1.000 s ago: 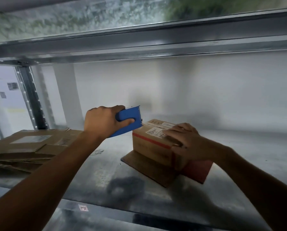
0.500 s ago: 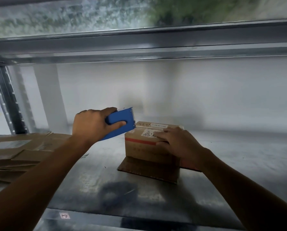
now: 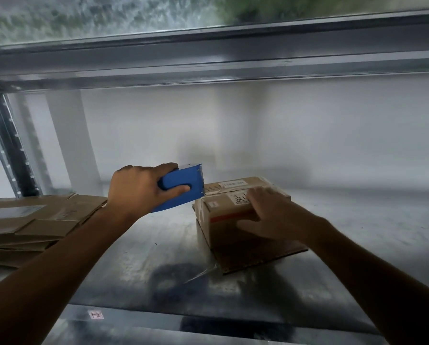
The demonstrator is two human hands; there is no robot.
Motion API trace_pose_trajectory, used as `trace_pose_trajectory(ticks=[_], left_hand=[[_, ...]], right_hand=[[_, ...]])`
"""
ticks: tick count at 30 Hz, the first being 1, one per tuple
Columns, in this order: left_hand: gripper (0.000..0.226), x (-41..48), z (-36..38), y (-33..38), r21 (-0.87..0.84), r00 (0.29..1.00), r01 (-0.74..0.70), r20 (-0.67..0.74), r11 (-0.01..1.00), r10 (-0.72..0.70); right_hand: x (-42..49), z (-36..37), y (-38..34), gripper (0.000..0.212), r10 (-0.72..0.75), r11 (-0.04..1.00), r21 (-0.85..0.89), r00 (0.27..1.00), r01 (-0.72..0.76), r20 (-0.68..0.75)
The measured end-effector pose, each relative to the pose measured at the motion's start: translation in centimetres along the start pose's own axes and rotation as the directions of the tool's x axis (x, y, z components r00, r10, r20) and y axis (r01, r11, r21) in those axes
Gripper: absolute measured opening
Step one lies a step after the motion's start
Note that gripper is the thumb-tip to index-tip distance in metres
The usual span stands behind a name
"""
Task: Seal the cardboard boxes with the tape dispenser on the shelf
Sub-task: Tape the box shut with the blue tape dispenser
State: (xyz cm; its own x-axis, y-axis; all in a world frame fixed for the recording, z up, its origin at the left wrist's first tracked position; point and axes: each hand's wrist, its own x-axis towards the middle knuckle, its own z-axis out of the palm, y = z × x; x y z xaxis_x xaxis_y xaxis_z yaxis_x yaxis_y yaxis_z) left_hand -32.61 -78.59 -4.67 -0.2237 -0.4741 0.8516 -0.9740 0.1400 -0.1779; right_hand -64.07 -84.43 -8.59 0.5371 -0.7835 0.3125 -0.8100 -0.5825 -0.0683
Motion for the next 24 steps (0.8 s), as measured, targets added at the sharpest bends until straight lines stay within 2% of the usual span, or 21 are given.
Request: trace_pose_trajectory(ticks=[3,5,9,15,18,21,24], left_hand=[[0.060,0.1,0.2,0.5,-0.004,1.000,0.013,-0.001,1.000,-0.013],[0.058,0.0,0.4,0.7,-0.002,1.000,0.008,0.000,1.000,-0.008],[0.061,-0.2,0.8,0.7,-0.012,0.999,-0.016,-0.029,1.000,0.016],[0.065,-0.2,1.0,1.0,-0.002,0.996,-0.076,-0.048,0.997,0.076],[0.065,0.0,0.7,0.6,-0.008,0.995,-0.077,-0.065,0.997,0.077],[0.065,0.1,0.6,0.7,0.009,0.994,-0.077,-0.073,0.997,0.078],[0.066,0.0,0.6,1.0,-0.012,0.996,-0.074,-0.056,0.997,0.074]], right_hand=[[0.2,1.2,-3.0,0.120,0.150,0.983,-0.102,0.988,-0.153,-0.038],[0.8,1.7,-4.3,0.128,0.232,0.966,-0.099,0.970,-0.239,-0.078],[1.5,2.7,-5.5,0.123,0.286,0.941,-0.143,0.946,-0.307,-0.152],[1.8,3.5,-6.6,0.108,0.303,0.951,-0.027,0.948,-0.307,-0.092],[2.0,3.4,-7.1,0.109,0.297,0.954,-0.020,0.949,-0.301,-0.106],[2.4,2.8,-7.4,0.122,0.293,0.954,-0.037,0.952,-0.297,-0.094],[2.6,2.5,-7.6,0.116,0.272,0.961,-0.025,0.960,-0.274,-0.066]])
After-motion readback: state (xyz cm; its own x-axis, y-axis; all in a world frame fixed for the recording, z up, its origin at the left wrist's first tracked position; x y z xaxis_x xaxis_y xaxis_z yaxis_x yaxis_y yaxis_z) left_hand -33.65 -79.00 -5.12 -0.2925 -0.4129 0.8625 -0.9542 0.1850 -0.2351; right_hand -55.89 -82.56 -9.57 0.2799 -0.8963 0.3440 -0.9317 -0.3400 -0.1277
